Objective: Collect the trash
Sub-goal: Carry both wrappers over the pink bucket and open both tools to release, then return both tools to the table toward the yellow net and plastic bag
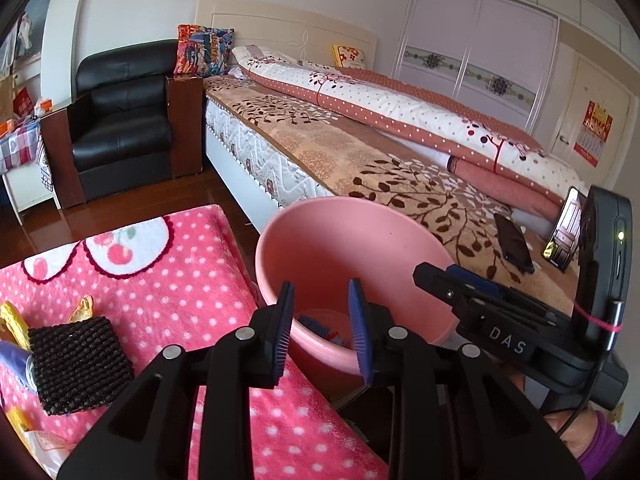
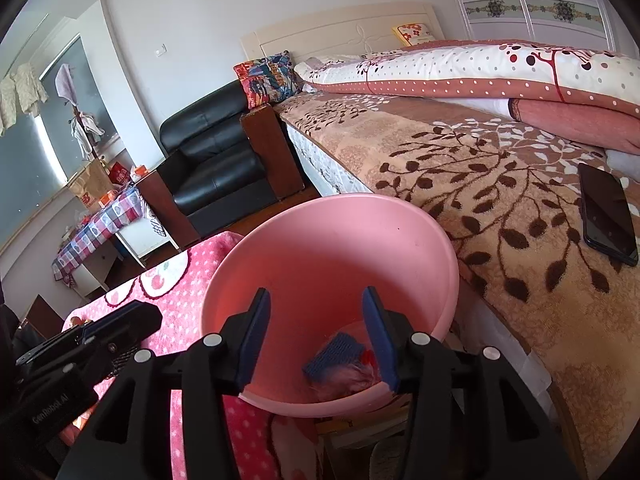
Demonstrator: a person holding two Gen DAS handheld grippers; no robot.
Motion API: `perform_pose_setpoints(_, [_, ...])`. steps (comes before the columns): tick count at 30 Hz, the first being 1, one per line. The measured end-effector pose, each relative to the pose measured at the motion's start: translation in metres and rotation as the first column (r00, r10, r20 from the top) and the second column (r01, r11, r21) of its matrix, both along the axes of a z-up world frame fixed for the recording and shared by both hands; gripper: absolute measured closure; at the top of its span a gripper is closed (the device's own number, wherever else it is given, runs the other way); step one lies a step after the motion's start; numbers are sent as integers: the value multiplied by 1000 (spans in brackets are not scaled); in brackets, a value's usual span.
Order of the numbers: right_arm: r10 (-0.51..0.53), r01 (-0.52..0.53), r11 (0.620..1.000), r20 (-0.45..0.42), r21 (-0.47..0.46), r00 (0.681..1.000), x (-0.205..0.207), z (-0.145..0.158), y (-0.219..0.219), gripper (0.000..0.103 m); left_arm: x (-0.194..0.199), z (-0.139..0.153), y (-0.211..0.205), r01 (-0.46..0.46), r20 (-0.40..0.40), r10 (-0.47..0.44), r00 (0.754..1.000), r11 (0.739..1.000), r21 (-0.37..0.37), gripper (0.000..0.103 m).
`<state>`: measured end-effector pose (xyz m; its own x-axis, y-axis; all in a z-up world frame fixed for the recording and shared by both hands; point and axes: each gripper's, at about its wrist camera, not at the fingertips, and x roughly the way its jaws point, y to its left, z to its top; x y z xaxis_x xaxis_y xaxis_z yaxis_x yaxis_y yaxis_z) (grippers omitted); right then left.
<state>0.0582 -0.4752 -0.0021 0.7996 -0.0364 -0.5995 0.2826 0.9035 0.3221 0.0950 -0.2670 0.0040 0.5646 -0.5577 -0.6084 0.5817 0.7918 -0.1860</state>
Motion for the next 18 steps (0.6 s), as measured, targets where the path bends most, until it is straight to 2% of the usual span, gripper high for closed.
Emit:
perform_pose_setpoints(4, [1, -1, 1000, 13, -7, 1000, -5, 4, 7, 48, -1, 6, 10, -23, -4, 23, 1000, 999, -22, 75])
perform_pose_setpoints(13, [43, -42, 999, 35, -14, 998, -18, 16, 34, 44, -17, 17, 30, -39, 13, 40, 999, 999, -33, 75])
perform_pose_setpoints(18, [69, -68, 997, 43, -26, 997, -24, 22, 49, 43, -24, 23, 43, -84, 18, 84, 996, 996, -40, 75])
